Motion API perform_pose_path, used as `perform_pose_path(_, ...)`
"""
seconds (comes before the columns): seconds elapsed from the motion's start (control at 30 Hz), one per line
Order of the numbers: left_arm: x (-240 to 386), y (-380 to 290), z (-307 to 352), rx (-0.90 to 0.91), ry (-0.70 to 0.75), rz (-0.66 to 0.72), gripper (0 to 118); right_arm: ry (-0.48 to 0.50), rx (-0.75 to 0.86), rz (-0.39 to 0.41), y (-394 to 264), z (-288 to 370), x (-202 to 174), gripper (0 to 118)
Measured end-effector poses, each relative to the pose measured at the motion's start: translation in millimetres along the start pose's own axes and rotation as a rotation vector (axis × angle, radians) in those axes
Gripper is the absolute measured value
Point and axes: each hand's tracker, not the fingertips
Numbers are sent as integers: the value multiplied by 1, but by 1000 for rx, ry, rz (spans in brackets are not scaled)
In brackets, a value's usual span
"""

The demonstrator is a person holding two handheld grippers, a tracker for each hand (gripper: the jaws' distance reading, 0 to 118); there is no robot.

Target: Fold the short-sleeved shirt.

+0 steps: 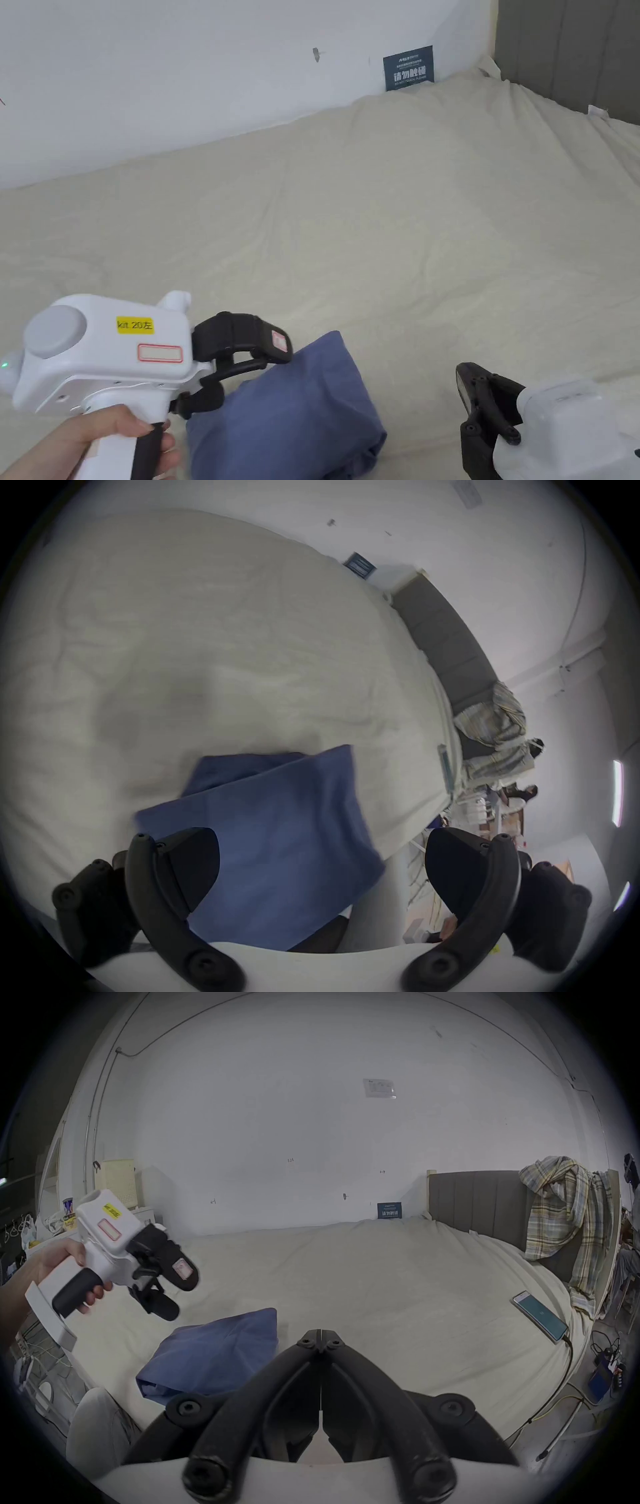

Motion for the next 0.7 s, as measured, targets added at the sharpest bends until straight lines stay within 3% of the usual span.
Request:
perform_pose_path(0.03, -2, -4, 2, -11, 20, 5, 111, 0, -3, 3, 0, -1, 0, 0)
perform_pose_path(0.07, -8, -7, 3, -19, 35, 14, 95, 2, -6, 6, -1, -2, -1, 0)
perform_pose_path(0.1, -12, -11, 2, -19, 39, 8, 57, 5, -10, 8, -1, -3, -1, 0)
perform_pose_path(0.13, -15, -14, 0, -14, 42, 3, 57, 5, -12, 8, -2, -4, -1, 0)
perform_pose_path(0.2, -18, -20, -14, -20, 61, 51, 36, 4, -15, 5, -2, -5, -1, 0)
perform_pose_path(0.23, -20, -21, -20, -30, 54, 61, 17, 6, -18, 1, -3, -5, 0, 0)
perform_pose_path(0.47, 2, -23, -65, -59, -12, 3, 16, -12, -55, -9, -9, -7, 11, 0)
perform_pose_path(0.7, 41, -16, -92, -99, 48, -127, 16, -30, -90, -26, -15, -8, 21, 0)
